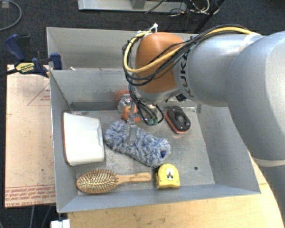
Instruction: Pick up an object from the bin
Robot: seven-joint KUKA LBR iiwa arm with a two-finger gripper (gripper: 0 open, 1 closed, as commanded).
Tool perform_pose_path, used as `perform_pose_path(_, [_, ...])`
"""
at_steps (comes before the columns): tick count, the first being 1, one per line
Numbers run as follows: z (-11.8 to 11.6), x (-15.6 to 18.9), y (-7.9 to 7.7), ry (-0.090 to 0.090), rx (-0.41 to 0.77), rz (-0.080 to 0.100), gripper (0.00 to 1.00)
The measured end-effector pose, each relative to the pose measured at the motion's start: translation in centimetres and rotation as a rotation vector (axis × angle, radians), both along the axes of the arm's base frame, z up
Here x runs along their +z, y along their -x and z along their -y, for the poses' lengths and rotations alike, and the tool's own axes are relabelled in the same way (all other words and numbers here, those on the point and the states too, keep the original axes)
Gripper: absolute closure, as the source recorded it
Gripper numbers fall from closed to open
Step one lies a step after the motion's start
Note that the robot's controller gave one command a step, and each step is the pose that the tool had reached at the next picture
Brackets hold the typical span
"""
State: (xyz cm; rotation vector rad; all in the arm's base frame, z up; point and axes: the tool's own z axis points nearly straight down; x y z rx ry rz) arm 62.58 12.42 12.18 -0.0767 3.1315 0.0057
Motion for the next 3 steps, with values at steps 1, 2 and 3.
perform_pose_path(1, [2.1,-5.1,0.9,0.001,0.152,-0.005,1.0])
perform_pose_path(2, [2.1,-5.1,0.9,0.001,0.152,-0.005,1.0])
perform_pose_path(3, [3.4,11.3,0.9,0.0,0.193,0.004,1.0])
